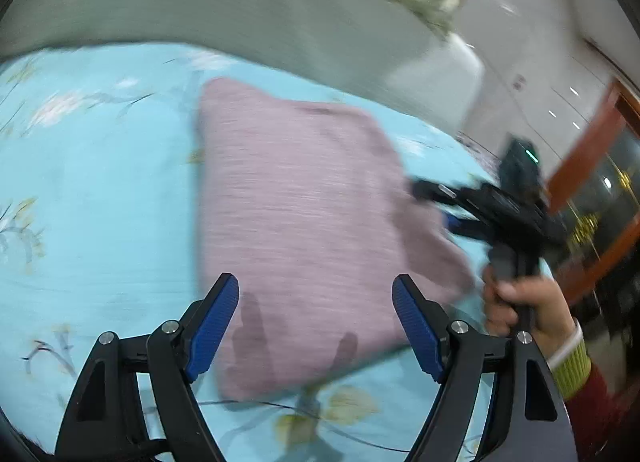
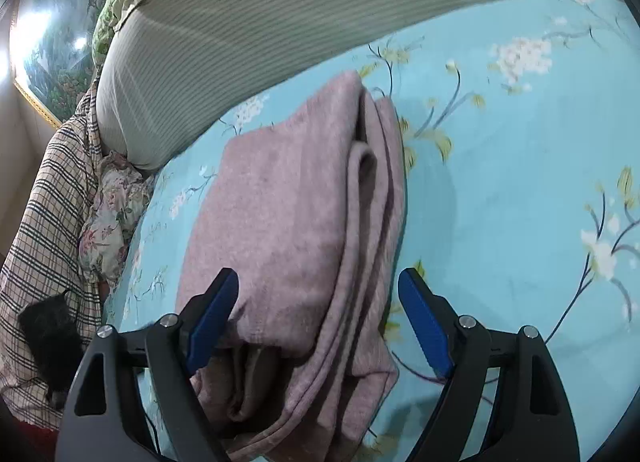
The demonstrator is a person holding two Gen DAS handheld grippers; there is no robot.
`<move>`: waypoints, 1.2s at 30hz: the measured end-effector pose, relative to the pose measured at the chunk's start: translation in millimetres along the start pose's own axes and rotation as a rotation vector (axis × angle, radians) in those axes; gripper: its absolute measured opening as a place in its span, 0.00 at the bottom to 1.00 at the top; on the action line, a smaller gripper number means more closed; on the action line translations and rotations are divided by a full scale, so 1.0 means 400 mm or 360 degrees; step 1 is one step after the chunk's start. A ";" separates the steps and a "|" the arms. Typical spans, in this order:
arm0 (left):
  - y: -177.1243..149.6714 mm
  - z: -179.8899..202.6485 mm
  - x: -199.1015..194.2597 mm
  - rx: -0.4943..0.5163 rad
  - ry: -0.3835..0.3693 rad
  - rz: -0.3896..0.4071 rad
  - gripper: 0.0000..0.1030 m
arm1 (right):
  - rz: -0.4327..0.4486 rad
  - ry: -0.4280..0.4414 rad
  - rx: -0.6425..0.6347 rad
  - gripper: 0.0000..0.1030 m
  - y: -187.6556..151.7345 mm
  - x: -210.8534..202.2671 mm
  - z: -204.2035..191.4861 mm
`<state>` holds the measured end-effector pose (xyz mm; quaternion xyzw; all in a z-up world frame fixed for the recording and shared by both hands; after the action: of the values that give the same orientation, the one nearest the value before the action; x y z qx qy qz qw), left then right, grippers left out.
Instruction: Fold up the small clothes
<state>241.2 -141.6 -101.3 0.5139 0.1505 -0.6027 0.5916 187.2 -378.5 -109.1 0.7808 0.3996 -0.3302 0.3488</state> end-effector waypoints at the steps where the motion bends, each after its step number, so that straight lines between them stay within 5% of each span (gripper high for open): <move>1: 0.009 -0.027 0.003 -0.0050 -0.0005 -0.0011 0.77 | -0.0004 0.0029 0.0019 0.80 -0.001 0.002 0.003; 6: 0.069 -0.100 0.051 -0.0204 -0.0184 -0.0101 0.77 | -0.0033 0.0086 0.0037 0.80 0.019 0.023 0.009; 14: 0.122 -0.139 0.159 -0.0324 -0.0308 -0.0202 0.77 | -0.0093 0.0200 0.0092 0.80 0.055 0.079 0.034; 15: 0.128 -0.138 0.165 -0.0338 -0.0339 -0.0206 0.77 | -0.0100 0.0213 0.0092 0.78 0.058 0.084 0.033; 16: 0.135 -0.140 0.173 -0.0346 -0.0356 -0.0207 0.75 | -0.0115 0.0217 0.0088 0.66 0.060 0.091 0.032; 18: 0.151 -0.135 0.186 -0.0321 -0.0329 -0.0208 0.57 | -0.0171 0.0212 0.0097 0.48 0.055 0.114 0.031; 21: 0.164 -0.125 0.203 -0.0275 -0.0297 -0.0194 0.36 | -0.0158 0.0213 0.0070 0.36 0.051 0.108 0.019; 26: 0.147 -0.118 0.123 -0.0257 -0.0356 -0.0114 0.29 | -0.0106 0.0276 -0.0043 0.32 0.030 0.074 -0.082; 36: -0.001 -0.268 -0.172 -0.0301 -0.0106 0.0064 0.28 | -0.0222 0.0532 -0.0271 0.32 -0.059 0.214 -0.387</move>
<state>272.6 -18.4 -92.3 0.4385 0.1766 -0.5905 0.6541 243.4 -209.3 -100.1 0.7630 0.5314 -0.1843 0.3186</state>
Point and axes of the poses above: each gripper's, at about its wrist camera, not at the fingertips, and x roughly the way its jaws point, z to its right, y to its top, the point moved 7 cm from there along x, roughly the way its jaws point, and after that the axes turned 15 degrees about -z, right-handed, at the moved point
